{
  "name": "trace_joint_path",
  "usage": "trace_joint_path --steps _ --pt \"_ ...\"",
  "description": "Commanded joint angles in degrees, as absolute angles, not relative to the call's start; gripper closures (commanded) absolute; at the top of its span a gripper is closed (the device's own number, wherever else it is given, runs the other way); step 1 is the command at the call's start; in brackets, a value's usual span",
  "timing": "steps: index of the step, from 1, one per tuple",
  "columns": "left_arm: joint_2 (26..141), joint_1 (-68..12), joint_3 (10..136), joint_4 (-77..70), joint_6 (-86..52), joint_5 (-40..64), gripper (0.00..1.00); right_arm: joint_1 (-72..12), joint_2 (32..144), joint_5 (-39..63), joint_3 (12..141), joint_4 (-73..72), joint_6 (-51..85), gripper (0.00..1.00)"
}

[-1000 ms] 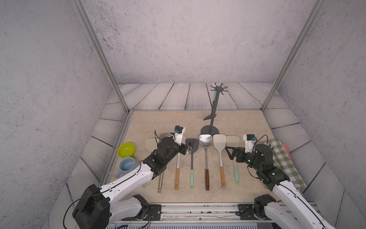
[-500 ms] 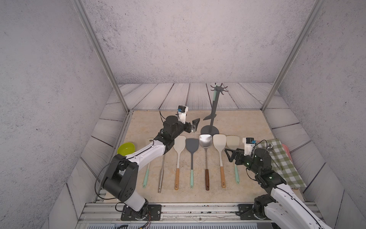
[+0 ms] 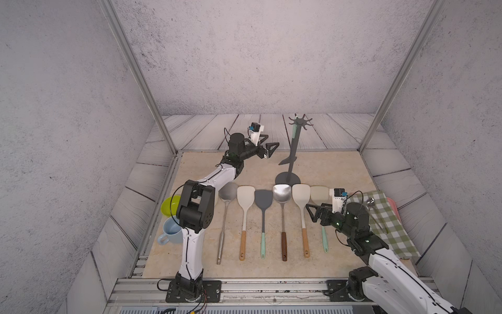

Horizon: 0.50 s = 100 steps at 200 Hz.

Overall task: Take the spatula off the kitchen utensil rack
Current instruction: Take off the spatula from the rack.

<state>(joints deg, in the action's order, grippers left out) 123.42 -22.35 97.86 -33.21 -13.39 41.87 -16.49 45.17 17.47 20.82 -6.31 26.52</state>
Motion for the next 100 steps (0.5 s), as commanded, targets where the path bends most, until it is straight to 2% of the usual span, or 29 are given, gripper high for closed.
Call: trace_joint_path --steps 1,51,100 --pt "126.8 -22.8 102.4 -36.7 -15.3 48.5 0.14 -16.6 46.6 19.1 20.8 -8.4 25.4 0.01" --pt "132.6 -24.1 108.1 -38.4 -16.7 48.7 0.19 -16.7 49.7 20.5 21.5 -9.3 25.1 0.01" --pt "136.9 -25.8 114.3 -32.9 -13.8 47.0 0.21 -16.6 49.6 20.7 21.5 -9.4 25.2 0.01"
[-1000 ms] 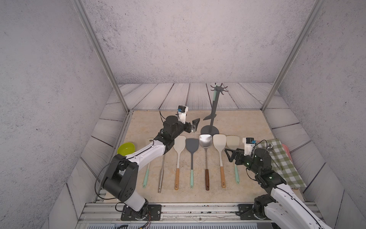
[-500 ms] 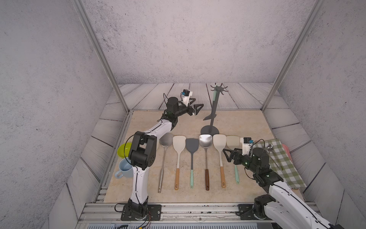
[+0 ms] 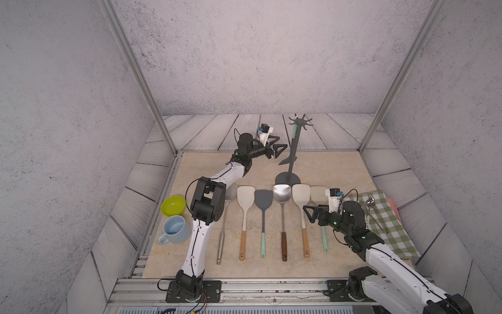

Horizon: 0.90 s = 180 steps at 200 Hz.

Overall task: Take the spatula off the kitchen utensil rack
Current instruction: Take off the spatula from the rack.

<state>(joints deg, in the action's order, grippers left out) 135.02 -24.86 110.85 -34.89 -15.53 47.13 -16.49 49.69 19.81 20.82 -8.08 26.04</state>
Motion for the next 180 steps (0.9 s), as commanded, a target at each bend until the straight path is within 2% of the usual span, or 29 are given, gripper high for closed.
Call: trace_joint_path --steps 1,50,106,180 --pt "137.0 -25.9 114.4 -32.8 -13.8 47.0 0.22 -16.7 49.6 20.7 21.5 -9.4 25.3 0.01" --pt "140.3 -27.9 119.8 -28.5 -11.6 46.1 0.24 -16.7 49.9 21.2 21.5 -9.6 25.7 0.01" --pt "147.0 -28.5 129.7 -25.2 -12.5 44.7 0.33 -16.7 51.0 22.1 21.6 -10.5 26.2 0.01" --pt "147.1 -29.1 132.1 -24.1 -11.4 46.0 0.56 -16.6 52.0 22.8 21.8 -10.9 26.5 0.01"
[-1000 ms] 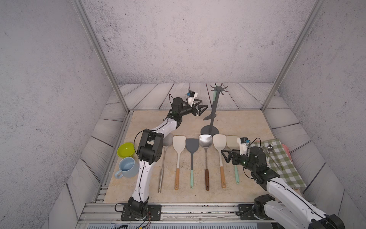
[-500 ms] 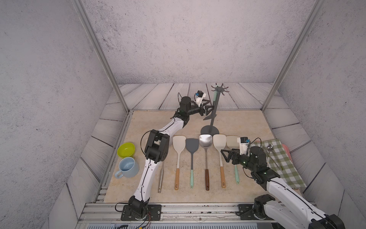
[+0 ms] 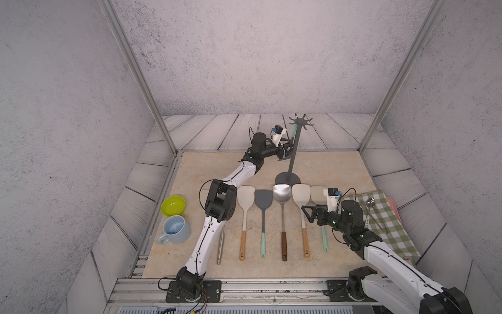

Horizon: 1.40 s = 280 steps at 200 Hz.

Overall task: Take the spatula off the kitchen utensil rack
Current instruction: Take off the spatula from the rack.

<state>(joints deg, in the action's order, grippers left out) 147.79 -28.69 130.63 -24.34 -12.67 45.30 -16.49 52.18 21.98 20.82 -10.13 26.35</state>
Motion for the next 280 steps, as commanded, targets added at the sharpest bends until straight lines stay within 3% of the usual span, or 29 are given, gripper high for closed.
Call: trace_joint_path --steps 1,56,123,219,280 --pt "147.1 -29.1 132.0 -24.1 -11.3 45.9 0.57 -16.6 52.0 22.8 21.8 -10.9 26.5 0.01" --pt "143.5 -29.1 127.9 -21.5 -4.8 42.3 0.72 -16.6 52.0 23.4 21.8 -11.2 26.8 0.01" --pt "136.7 -29.1 123.0 -20.1 1.8 38.8 1.0 -16.7 52.5 23.6 22.0 -11.4 26.9 0.01" --pt "129.6 -28.6 114.6 -24.0 5.3 30.8 1.0 -16.6 52.2 24.0 21.9 -11.6 27.1 0.01" --pt "125.6 -25.9 108.4 -27.5 3.6 19.5 1.0 -16.6 52.2 23.1 22.2 -10.1 26.8 0.01"
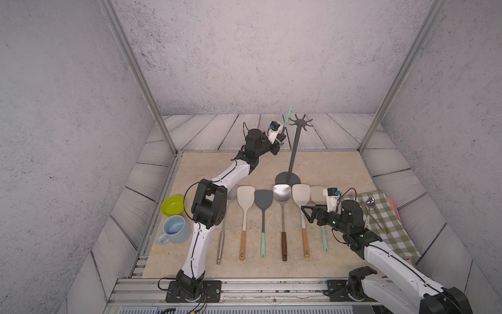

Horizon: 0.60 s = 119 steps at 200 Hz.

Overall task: Take the spatula off the kitchen utensil rack
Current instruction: Take off the spatula from the rack.

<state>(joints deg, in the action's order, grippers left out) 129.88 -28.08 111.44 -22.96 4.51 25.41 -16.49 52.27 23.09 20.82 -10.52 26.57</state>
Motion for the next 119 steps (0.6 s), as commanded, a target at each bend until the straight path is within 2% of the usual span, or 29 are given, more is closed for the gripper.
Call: trace_joint_path --steps 1,63,119 --pt "125.4 -25.8 108.1 -27.6 3.5 19.5 1.0 -16.7 52.2 23.1 22.3 -10.1 26.8 0.01" --pt "106.1 -22.7 82.4 -33.8 3.1 18.9 1.0 -16.5 51.6 21.2 22.8 -8.2 29.3 0.01" --pt "85.7 -25.9 61.5 -28.6 6.4 20.6 1.0 -16.6 54.8 24.1 24.6 -7.6 29.6 0.01"
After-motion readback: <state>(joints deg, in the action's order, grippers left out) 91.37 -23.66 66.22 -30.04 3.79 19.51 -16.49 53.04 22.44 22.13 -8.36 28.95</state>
